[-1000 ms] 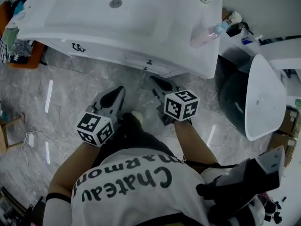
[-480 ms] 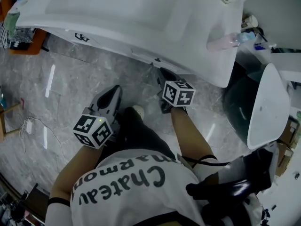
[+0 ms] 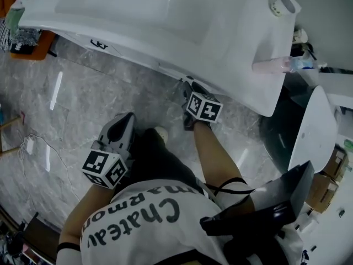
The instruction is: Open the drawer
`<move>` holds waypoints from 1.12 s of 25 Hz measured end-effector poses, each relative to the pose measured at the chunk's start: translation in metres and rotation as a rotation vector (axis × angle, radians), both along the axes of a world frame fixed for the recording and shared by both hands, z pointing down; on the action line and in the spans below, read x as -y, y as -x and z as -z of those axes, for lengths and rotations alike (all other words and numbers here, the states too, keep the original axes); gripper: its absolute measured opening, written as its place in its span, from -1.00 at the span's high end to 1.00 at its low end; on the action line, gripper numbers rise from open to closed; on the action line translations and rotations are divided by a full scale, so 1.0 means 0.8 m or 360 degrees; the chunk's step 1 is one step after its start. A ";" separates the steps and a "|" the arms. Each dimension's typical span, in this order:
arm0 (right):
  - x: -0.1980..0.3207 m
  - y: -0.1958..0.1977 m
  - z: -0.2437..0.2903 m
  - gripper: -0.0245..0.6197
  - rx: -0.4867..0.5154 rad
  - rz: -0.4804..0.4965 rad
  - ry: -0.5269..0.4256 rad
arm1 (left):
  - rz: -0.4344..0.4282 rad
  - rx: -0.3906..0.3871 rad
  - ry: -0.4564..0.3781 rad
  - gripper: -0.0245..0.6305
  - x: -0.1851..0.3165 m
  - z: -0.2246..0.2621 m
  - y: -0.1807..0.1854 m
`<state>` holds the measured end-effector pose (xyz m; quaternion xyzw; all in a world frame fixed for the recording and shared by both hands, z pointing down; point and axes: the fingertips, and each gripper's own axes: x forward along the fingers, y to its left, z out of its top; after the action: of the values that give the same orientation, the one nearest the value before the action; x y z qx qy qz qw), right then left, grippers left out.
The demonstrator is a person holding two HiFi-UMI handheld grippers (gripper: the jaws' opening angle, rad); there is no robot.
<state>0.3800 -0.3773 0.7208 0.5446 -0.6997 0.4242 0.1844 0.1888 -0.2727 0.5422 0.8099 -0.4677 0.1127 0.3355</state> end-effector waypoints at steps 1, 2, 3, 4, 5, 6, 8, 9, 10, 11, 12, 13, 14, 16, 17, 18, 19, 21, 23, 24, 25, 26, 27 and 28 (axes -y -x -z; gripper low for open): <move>0.002 0.000 -0.004 0.53 -0.0007 -0.0029 0.0018 | 0.0011 0.0005 0.0011 0.90 -0.003 -0.003 0.005; 0.004 -0.001 -0.008 0.50 -0.0014 -0.0059 0.0032 | 0.0020 0.0010 0.0022 0.90 -0.007 -0.006 0.009; 0.006 -0.002 -0.011 0.48 -0.0025 -0.0085 0.0044 | 0.0027 0.0014 0.0031 0.90 -0.010 -0.009 0.014; 0.008 -0.003 -0.014 0.45 -0.0043 -0.0107 0.0053 | 0.0033 0.0018 0.0039 0.90 -0.013 -0.011 0.018; 0.010 -0.005 -0.016 0.44 -0.0069 -0.0125 0.0060 | 0.0039 0.0020 0.0045 0.90 -0.016 -0.012 0.022; 0.013 -0.006 -0.017 0.43 -0.0098 -0.0142 0.0062 | 0.0047 0.0022 0.0048 0.90 -0.018 -0.014 0.027; 0.018 -0.008 -0.019 0.41 -0.0147 -0.0169 0.0066 | 0.0068 0.0025 0.0053 0.90 -0.020 -0.015 0.037; 0.019 -0.008 -0.021 0.40 -0.0165 -0.0178 0.0072 | 0.0080 0.0028 0.0055 0.90 -0.021 -0.016 0.043; 0.021 -0.007 -0.023 0.40 -0.0177 -0.0185 0.0078 | 0.0091 0.0030 0.0057 0.90 -0.021 -0.017 0.047; 0.022 -0.006 -0.025 0.40 -0.0186 -0.0190 0.0084 | 0.0099 0.0033 0.0058 0.90 -0.022 -0.018 0.051; 0.024 -0.006 -0.027 0.40 -0.0193 -0.0195 0.0088 | 0.0106 0.0035 0.0058 0.90 -0.022 -0.018 0.054; 0.026 -0.006 -0.028 0.40 -0.0199 -0.0204 0.0090 | 0.0112 0.0038 0.0057 0.90 -0.023 -0.018 0.058; 0.028 -0.006 -0.029 0.40 -0.0204 -0.0217 0.0091 | 0.0117 0.0041 0.0057 0.90 -0.023 -0.019 0.061; 0.032 -0.006 -0.030 0.40 -0.0208 -0.0247 0.0095 | 0.0125 0.0047 0.0060 0.90 -0.025 -0.020 0.067; 0.033 -0.007 -0.031 0.40 -0.0208 -0.0258 0.0098 | 0.0129 0.0049 0.0062 0.90 -0.026 -0.020 0.069; 0.034 -0.007 -0.032 0.40 -0.0204 -0.0269 0.0102 | 0.0132 0.0051 0.0064 0.90 -0.027 -0.021 0.072; 0.036 -0.008 -0.033 0.41 -0.0195 -0.0283 0.0107 | 0.0134 0.0051 0.0067 0.90 -0.028 -0.021 0.073; 0.038 -0.011 -0.035 0.42 -0.0168 -0.0320 0.0118 | 0.0132 0.0052 0.0072 0.90 -0.029 -0.022 0.075; 0.039 -0.012 -0.036 0.45 -0.0164 -0.0332 0.0124 | 0.0129 0.0054 0.0076 0.90 -0.030 -0.023 0.077; 0.039 -0.012 -0.036 0.45 -0.0169 -0.0328 0.0122 | 0.0128 0.0055 0.0077 0.90 -0.030 -0.023 0.078; 0.038 -0.011 -0.037 0.45 -0.0173 -0.0326 0.0119 | 0.0128 0.0055 0.0077 0.90 -0.030 -0.024 0.080; 0.038 -0.010 -0.037 0.45 -0.0175 -0.0324 0.0113 | 0.0129 0.0056 0.0076 0.90 -0.030 -0.024 0.081; 0.039 -0.010 -0.037 0.45 -0.0178 -0.0322 0.0108 | 0.0129 0.0055 0.0075 0.90 -0.029 -0.024 0.081; 0.039 -0.011 -0.037 0.44 -0.0185 -0.0316 0.0106 | 0.0129 0.0055 0.0074 0.90 -0.029 -0.023 0.081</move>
<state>0.3885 -0.4084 0.7505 0.6284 -0.6160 0.4311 0.1997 0.1242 -0.2495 0.5610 0.7802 -0.5031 0.1236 0.3504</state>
